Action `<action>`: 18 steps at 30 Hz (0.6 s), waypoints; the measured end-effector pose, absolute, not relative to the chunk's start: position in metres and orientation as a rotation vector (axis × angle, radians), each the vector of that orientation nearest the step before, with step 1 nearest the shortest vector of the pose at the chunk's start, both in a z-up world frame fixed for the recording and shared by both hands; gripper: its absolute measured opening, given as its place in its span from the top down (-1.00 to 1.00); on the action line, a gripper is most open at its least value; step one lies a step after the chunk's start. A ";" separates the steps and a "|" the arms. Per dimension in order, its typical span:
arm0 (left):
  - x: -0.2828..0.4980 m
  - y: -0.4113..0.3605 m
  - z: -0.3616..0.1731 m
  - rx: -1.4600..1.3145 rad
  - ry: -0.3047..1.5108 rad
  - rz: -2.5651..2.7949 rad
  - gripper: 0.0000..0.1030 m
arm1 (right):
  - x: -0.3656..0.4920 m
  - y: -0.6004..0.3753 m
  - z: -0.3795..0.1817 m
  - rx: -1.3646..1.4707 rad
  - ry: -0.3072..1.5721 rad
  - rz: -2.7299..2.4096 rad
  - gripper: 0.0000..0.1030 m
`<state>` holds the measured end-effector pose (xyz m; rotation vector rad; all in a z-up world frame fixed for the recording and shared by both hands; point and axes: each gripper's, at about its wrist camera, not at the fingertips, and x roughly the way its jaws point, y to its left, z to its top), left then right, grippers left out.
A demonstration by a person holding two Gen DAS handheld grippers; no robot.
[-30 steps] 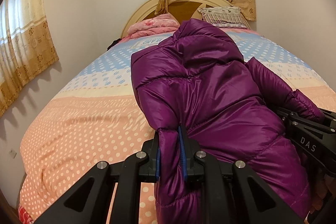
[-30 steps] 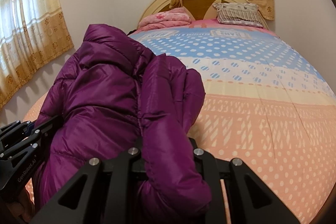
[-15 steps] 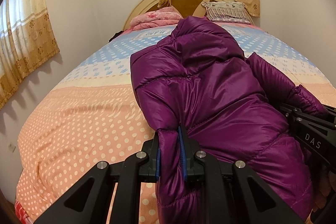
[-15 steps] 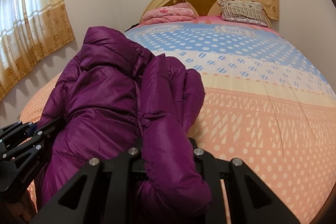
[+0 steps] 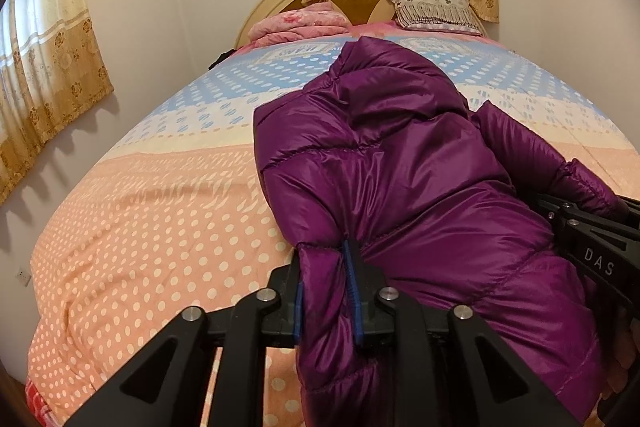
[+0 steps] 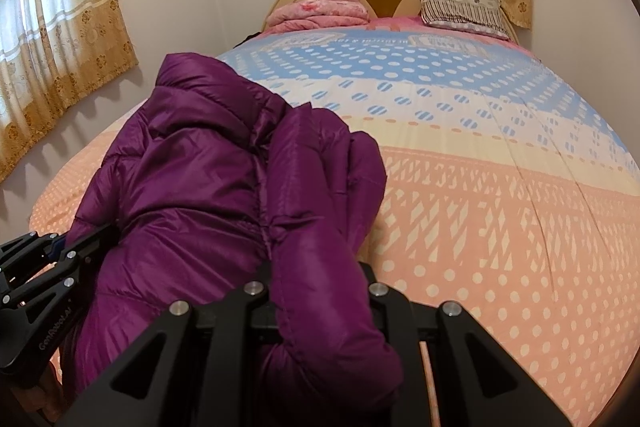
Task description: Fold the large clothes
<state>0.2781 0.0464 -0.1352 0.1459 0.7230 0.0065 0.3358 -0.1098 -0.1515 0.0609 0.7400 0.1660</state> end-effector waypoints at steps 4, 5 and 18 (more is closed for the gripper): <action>0.279 0.047 -0.146 0.168 0.735 0.020 0.39 | 0.341 -0.110 -0.156 0.076 0.759 0.158 0.57; 0.279 0.048 -0.148 0.166 0.732 0.024 0.34 | 0.342 -0.109 -0.157 0.078 0.761 0.155 0.55; 0.284 0.075 -0.154 0.053 0.743 0.114 -0.58 | 0.349 -0.113 -0.170 0.099 0.802 0.130 0.18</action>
